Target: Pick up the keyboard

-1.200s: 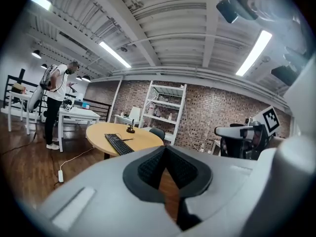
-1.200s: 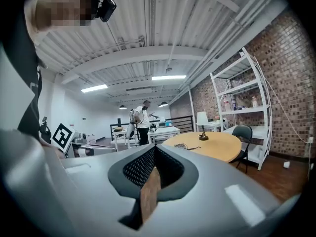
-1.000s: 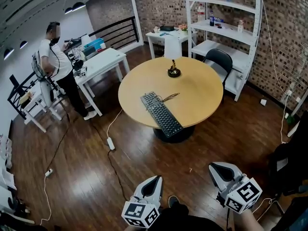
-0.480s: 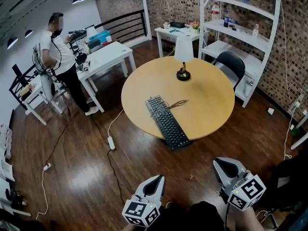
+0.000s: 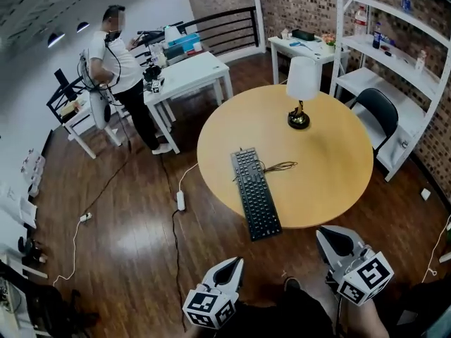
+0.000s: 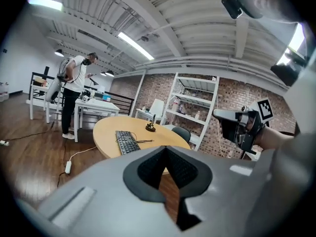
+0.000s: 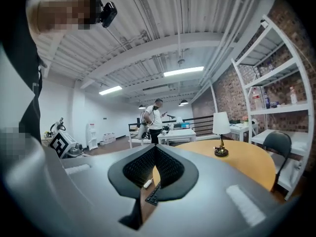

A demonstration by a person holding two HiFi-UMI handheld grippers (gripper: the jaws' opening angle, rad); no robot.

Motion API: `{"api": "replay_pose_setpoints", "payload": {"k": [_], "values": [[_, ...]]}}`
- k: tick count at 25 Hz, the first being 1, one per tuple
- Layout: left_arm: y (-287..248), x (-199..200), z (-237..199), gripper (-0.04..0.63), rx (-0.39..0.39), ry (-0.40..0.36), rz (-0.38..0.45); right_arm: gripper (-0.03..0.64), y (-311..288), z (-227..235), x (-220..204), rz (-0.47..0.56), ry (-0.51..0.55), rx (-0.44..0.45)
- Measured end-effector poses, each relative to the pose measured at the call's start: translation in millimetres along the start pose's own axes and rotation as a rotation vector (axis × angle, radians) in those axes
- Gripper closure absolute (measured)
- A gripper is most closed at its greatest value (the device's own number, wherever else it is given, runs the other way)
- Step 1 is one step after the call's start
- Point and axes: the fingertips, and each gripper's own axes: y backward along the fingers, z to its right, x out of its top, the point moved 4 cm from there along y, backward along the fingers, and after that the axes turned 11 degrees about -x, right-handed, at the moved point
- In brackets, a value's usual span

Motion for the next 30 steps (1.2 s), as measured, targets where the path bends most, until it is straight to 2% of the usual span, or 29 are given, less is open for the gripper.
{"api": "replay_pose_setpoints", "payload": {"k": [3,7,11,13,15,17,19,21,23,24,26,30], "values": [[-29,-1,4,0.541,0.067,0.032,0.008,0.615,-13,38,8,0.025,0.000,0.075],[-57,-5,11,0.541,0.154,0.123,0.043,0.615,-24,76,8,0.022,-0.006,0.166],[-72,-8,9,0.540,0.251,0.109,0.041,0.615,-44,102,5,-0.001,0.025,0.229],[-74,-16,4,0.540,0.286,0.132,0.026,0.615,-53,104,7,-0.004,0.026,0.266],[-84,-33,-5,0.524,0.266,0.216,0.043,0.615,-65,106,10,-0.001,0.044,0.289],[-99,-53,-20,0.388,0.210,0.365,0.105,0.615,-78,108,10,0.001,0.047,0.308],[-106,-70,-41,0.368,0.223,0.466,0.149,0.615,-85,100,10,-0.005,0.066,0.343],[-105,-83,-61,0.368,0.323,0.448,0.131,0.615,-89,90,10,-0.013,0.113,0.373],[-105,-99,-75,0.368,0.437,0.369,0.075,0.615,-92,86,9,-0.010,0.148,0.374],[-107,-107,-81,0.368,0.468,0.343,0.050,0.615,-93,86,7,-0.009,0.153,0.373],[-115,-128,-91,0.345,0.468,0.369,0.025,0.615,-95,85,1,-0.019,0.156,0.382],[-137,-166,-104,0.297,0.392,0.577,0.073,0.615,-94,81,-9,-0.049,0.194,0.406]]}}
